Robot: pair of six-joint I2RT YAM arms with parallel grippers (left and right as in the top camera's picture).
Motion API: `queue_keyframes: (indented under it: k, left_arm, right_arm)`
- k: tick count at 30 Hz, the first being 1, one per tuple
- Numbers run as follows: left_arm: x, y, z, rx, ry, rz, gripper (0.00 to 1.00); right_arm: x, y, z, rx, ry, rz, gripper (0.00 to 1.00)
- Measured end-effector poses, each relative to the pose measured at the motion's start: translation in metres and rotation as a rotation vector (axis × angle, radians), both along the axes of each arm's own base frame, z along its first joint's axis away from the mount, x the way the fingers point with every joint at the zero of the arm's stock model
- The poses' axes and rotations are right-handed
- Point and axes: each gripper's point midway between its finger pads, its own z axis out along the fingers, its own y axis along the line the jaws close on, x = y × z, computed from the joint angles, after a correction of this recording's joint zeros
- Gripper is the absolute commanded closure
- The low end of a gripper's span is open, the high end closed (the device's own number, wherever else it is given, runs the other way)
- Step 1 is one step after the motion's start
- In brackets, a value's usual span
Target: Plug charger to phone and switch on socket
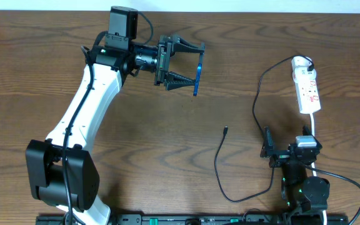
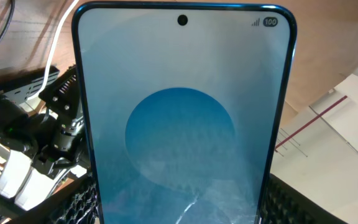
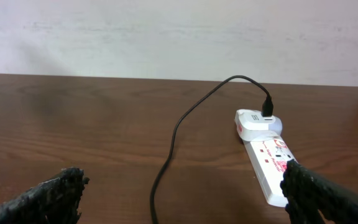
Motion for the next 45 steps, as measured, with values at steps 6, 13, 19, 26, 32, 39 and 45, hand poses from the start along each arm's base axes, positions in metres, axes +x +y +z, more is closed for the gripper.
queue_keyframes:
  k: [6,13,19,26,32,39,45]
  left_arm:
    - [0.0,0.0,0.0,0.0,0.0,0.0,0.28]
    - [0.0,0.0,0.0,0.0,0.0,0.0,0.28]
    - [-0.002,0.0,0.001,-0.008,0.002,-0.009,0.29]
    - [-0.003,0.0,0.003,-0.015,0.003,-0.016,0.29]
    - [-0.003,0.0,0.003,-0.016,0.003,-0.017,0.29]
    - [-0.003,0.0,0.003,-0.017,0.003,-0.019,0.29]
    - [-0.003,0.0,0.003,-0.015,0.003,-0.016,0.29]
  right_arm:
    - [0.0,0.0,0.0,0.0,0.0,0.0,0.01]
    - [0.0,0.0,0.0,0.0,0.0,0.0,0.01]
    - [0.0,0.0,0.0,0.0,0.0,0.0,0.01]
    - [0.0,0.0,0.0,0.0,0.0,0.0,0.01]
    - [0.0,0.004,0.009,0.04,-0.035,0.02,0.01]
    - [-0.012,0.052,0.054,0.35,-0.15,0.321,0.01]
    - [-0.027,0.071,0.083,0.485,-0.207,0.474,0.01]
